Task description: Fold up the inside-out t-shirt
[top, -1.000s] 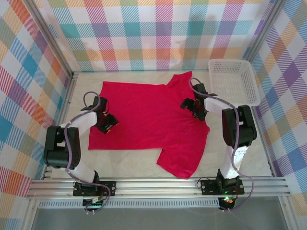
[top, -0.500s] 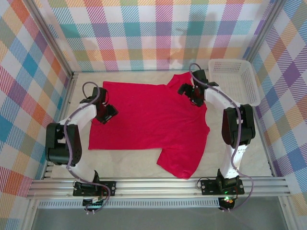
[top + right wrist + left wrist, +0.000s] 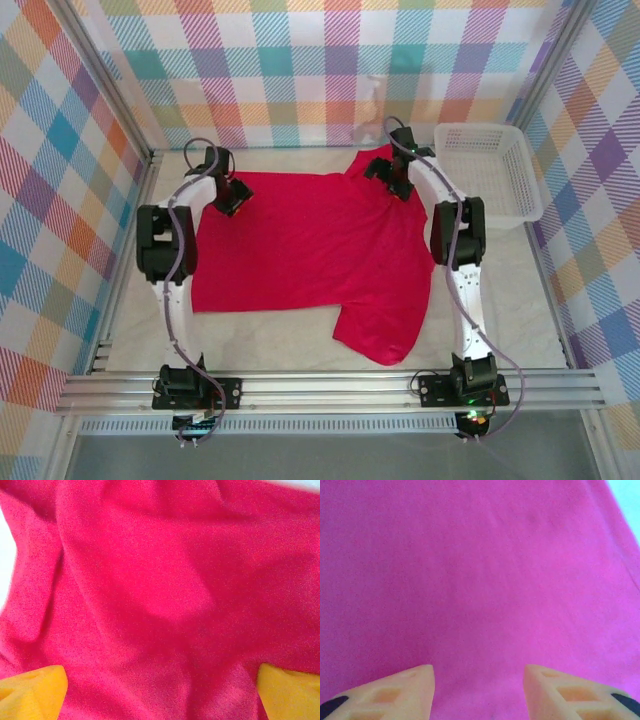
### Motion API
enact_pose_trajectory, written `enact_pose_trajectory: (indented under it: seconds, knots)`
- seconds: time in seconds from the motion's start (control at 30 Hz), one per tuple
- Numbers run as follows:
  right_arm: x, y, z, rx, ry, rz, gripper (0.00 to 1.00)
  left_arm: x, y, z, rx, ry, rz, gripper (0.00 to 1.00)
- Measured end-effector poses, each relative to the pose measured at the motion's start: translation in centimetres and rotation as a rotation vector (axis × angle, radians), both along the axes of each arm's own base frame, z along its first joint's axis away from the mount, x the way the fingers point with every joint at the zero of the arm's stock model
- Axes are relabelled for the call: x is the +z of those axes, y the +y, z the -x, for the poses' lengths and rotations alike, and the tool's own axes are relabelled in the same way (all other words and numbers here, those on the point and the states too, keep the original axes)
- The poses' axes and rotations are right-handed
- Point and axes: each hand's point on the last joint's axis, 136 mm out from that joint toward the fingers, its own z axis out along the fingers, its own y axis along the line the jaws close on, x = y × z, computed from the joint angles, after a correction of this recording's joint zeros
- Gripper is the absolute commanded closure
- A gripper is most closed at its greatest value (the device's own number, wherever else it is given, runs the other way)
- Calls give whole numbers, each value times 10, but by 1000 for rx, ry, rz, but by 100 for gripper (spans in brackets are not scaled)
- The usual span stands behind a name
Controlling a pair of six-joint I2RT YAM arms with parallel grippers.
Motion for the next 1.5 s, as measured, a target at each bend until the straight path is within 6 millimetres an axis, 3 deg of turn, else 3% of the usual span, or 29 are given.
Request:
enact_pose_trajectory:
  seconds: [0.03,0.17,0.23,0.3,0.5,0.6,0.7,0.83,0.93,1.0,1.07,1.17,1.23,1.33,1.5]
  knots:
    - [-1,1,-9,-3,-7,-1,4,-5,4,-9,9,0,13,50]
    - [1,-4,-37,-26,-58,-20,6,8,27,-51,48,-86,7,50]
    - [2,-9,-41,-38,-66,-27,6,0,39,-63,64,-88,5,50]
    - [2,-15,-42,-46,-65,-29,6,6,47,-77,73,-120,-2,50]
    - [6,-14,-42,-17,-64,-69,3,7,55,-78,62,-118,-28,49]
    - [12,-6,-32,18,-46,-85,1,14,58,-53,60,-64,-59,49]
    - [30,4,-7,60,-20,-73,0,47,61,-13,62,-36,-91,52]
    - [83,32,60,145,-40,-56,3,120,65,71,76,-76,-143,54]
    - [118,50,120,205,-90,-57,13,146,66,140,96,-107,-164,59]
    - [130,60,160,250,-117,-66,16,135,67,182,110,-80,-160,60]
    - [128,60,192,272,-112,-58,19,100,70,224,135,12,-147,63]
    - [103,49,225,272,-56,-21,22,47,70,273,179,170,-102,63]
    - [83,42,244,271,-7,5,22,28,69,293,199,237,-88,59]
    - [60,30,276,274,64,38,22,19,70,297,219,258,-73,54]
    - [59,22,311,286,82,53,23,0,75,281,242,266,-60,53]
